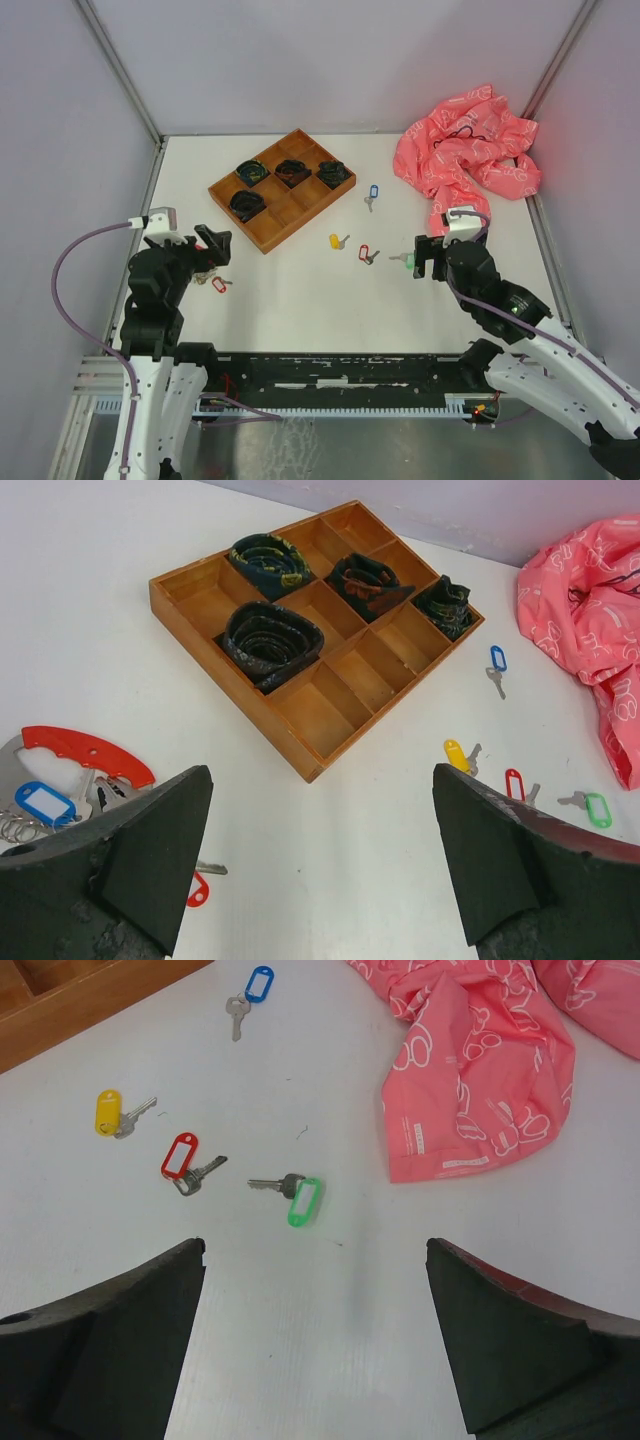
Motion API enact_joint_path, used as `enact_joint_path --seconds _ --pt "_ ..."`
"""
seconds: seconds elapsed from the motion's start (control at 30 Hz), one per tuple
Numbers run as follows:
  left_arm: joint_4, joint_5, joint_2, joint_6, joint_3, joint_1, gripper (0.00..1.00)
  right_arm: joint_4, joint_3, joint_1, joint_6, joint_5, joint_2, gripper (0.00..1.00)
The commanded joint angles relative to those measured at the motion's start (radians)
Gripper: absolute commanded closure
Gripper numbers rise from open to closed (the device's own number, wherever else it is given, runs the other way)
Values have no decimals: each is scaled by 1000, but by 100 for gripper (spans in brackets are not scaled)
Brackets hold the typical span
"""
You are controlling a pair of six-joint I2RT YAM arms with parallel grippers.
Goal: Put the keys on the keyring
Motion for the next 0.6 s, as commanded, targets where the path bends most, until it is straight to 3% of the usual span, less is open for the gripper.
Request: enact_joint_path --seconds 0.0,0.57 --pt "50 27 8 52 -1 -1 3 29 21 -2 -7 26 5 0" --pt "84 113 171 -106 5 -30 4 88 -29 -2 -4 -32 -12 0"
